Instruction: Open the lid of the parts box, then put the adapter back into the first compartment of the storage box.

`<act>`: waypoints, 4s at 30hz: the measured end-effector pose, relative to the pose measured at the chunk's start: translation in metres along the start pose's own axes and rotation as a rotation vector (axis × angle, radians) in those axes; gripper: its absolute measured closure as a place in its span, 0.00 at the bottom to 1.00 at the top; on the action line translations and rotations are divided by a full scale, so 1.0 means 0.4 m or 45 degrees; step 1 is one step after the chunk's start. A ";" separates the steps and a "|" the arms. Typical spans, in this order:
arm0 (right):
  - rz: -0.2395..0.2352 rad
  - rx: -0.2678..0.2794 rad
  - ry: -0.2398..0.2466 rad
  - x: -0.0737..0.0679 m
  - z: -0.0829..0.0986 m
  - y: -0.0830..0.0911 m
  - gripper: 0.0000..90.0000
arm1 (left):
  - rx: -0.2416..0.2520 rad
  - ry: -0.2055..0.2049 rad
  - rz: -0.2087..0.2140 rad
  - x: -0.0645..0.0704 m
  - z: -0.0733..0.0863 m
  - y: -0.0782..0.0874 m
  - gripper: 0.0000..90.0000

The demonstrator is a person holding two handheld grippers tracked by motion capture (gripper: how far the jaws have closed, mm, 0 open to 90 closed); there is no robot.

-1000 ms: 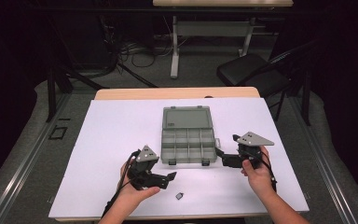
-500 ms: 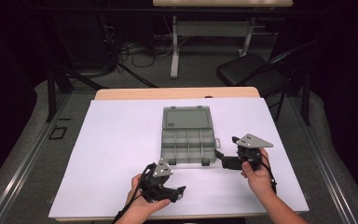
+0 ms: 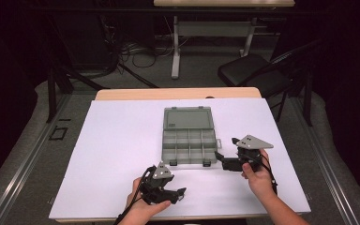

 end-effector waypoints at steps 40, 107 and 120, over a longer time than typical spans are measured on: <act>-0.015 -0.042 0.001 0.003 0.019 -0.011 0.17 | -0.180 -0.057 -0.041 0.035 0.065 -0.052 0.84; 0.003 -0.028 -0.061 0.023 0.016 -0.018 0.18 | 0.008 0.093 -0.169 -0.175 -0.157 0.006 0.85; 0.005 -0.034 -0.063 0.028 0.019 -0.020 0.18 | 0.010 0.117 -0.220 -0.244 -0.235 -0.050 0.85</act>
Point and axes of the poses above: each handheld gripper's, and its own axes: y roughly backward along the jaws, z roughly out of its underside, x roughly to its right, the point moved 5 cm from there along -y, roughly forward along the jaws, and after that the axes turned 11 degrees about x, right-handed, at the moved point
